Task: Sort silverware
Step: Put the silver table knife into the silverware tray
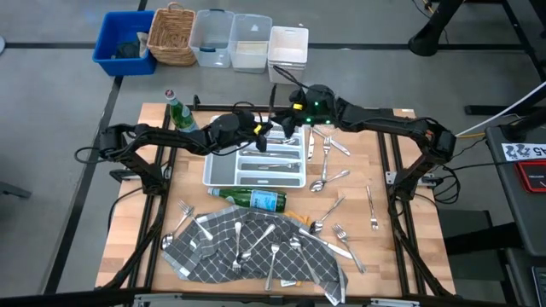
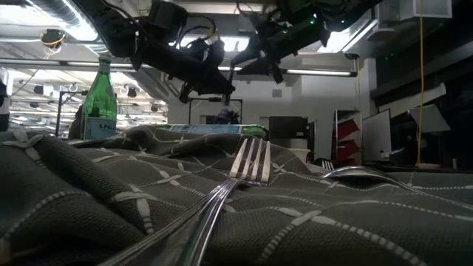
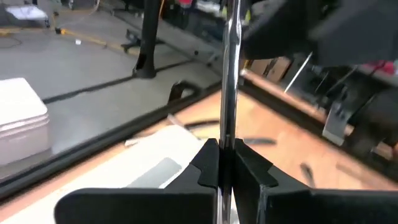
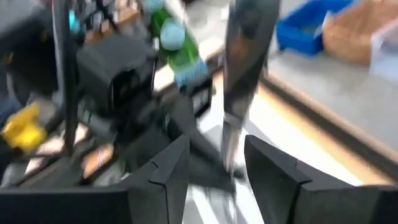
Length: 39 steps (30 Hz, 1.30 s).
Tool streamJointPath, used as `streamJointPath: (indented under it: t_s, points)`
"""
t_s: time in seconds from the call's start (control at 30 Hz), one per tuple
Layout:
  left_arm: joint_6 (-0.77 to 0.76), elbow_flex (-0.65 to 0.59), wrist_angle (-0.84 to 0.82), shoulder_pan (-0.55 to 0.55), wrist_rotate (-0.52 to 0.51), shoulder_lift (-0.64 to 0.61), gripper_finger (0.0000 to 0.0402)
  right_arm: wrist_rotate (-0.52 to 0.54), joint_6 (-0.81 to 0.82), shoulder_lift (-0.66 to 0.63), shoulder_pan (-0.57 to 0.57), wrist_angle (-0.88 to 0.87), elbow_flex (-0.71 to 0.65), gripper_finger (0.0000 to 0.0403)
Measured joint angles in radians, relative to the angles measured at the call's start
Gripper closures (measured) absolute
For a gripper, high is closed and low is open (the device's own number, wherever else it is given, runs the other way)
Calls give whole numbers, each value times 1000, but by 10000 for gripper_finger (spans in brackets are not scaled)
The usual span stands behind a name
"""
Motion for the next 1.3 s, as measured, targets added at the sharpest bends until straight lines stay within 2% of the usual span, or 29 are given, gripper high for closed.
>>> streamJointPath:
  t_s: [0.13,0.27,0.47,0.63,0.83,0.97,1.3]
  points:
    - [59,0,-100,9,36,0,391,-92,-47,-47,-44,-184,0,247]
    - [155,0,-228,19,94,0,390,-107,-154,-89,-71,-379,0,247]
    - [322,0,-409,23,143,0,386,-48,-230,-108,-91,-616,0,247]
    - [433,-1,-508,23,144,0,385,88,-221,-106,-90,-748,0,246]
    - [528,-6,-537,23,144,0,379,186,-153,-106,-90,-820,0,246]
    - [549,-6,-558,23,144,3,376,212,-159,-106,-90,-841,0,246]
    - [548,-7,-579,23,144,3,374,207,-468,-106,-89,-849,0,246]
